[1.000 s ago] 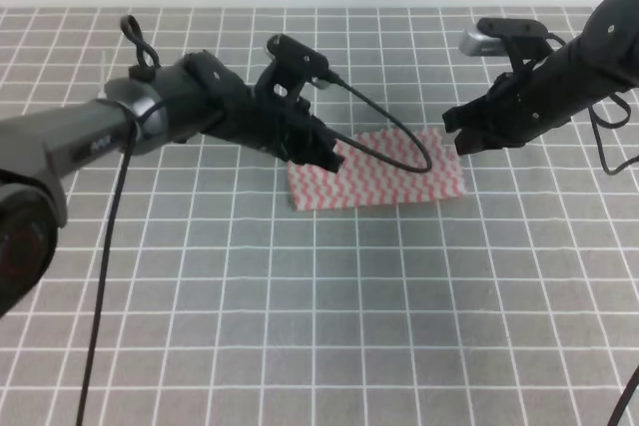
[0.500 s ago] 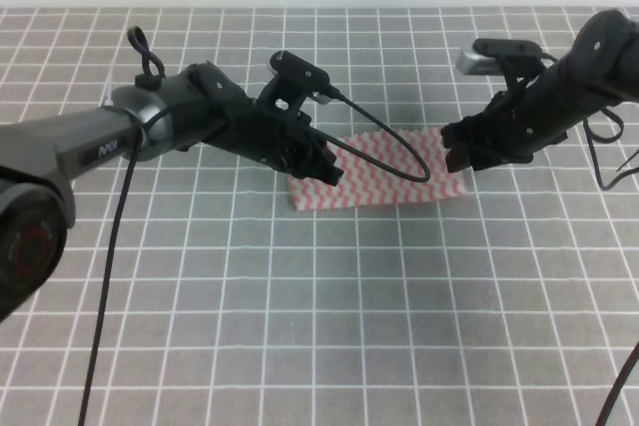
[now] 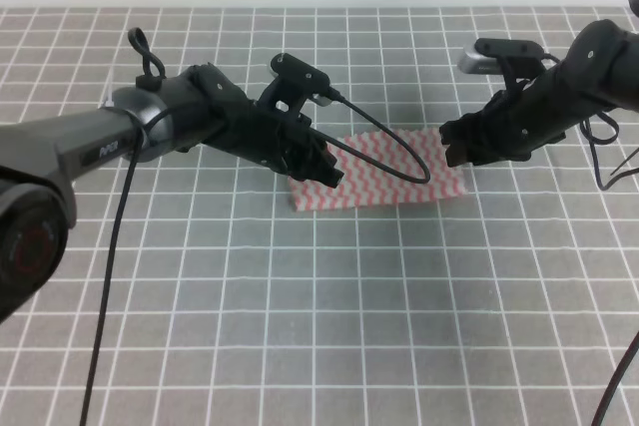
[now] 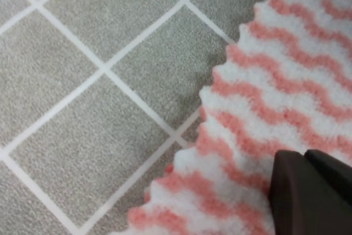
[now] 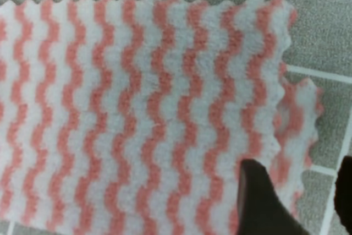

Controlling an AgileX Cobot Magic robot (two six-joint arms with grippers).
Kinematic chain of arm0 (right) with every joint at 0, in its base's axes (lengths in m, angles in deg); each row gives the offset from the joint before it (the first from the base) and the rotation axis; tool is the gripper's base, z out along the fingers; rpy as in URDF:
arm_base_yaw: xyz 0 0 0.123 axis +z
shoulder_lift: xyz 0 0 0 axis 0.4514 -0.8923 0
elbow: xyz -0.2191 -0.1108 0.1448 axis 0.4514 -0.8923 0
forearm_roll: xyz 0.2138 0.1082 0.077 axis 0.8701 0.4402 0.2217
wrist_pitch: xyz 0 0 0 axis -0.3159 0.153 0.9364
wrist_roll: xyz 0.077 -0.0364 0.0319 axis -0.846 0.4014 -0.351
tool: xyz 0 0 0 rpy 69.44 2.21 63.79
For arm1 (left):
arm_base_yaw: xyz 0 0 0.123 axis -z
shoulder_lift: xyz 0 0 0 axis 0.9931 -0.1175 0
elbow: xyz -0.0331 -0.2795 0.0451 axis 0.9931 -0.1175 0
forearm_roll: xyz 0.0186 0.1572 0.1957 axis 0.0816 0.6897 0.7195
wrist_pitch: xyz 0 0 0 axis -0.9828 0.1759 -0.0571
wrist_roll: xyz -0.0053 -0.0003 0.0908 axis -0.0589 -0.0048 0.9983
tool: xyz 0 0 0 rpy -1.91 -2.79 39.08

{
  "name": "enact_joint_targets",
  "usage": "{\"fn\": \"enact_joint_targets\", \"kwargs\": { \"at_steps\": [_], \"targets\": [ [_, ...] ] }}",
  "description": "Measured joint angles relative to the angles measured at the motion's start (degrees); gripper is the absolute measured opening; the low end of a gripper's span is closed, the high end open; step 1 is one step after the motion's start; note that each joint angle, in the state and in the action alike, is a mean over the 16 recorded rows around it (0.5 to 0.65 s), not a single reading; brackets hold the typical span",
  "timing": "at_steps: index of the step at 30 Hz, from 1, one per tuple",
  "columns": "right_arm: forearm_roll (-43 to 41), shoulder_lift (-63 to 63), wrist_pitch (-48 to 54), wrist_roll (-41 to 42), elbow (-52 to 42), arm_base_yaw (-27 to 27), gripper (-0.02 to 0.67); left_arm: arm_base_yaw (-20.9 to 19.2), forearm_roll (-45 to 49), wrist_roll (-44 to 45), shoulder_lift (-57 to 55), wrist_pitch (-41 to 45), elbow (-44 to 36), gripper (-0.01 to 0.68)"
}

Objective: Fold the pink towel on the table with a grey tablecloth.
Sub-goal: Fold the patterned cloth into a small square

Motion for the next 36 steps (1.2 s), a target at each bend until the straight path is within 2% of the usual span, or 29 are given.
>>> {"fn": "enact_joint_targets", "kwargs": {
  "at_steps": [27, 36],
  "targets": [
    [1.57, -1.89, 0.14, 0.09, 0.09, 0.04, 0.246, -0.01, -0.01, -0.02, 0.05, -0.09, 0.00, -0.001],
    [2.91, -2.07, 0.23, 0.19, 0.09, 0.36, 0.211, 0.00, 0.00, -0.01, 0.03, -0.20, 0.00, -0.001]
  ]
}}
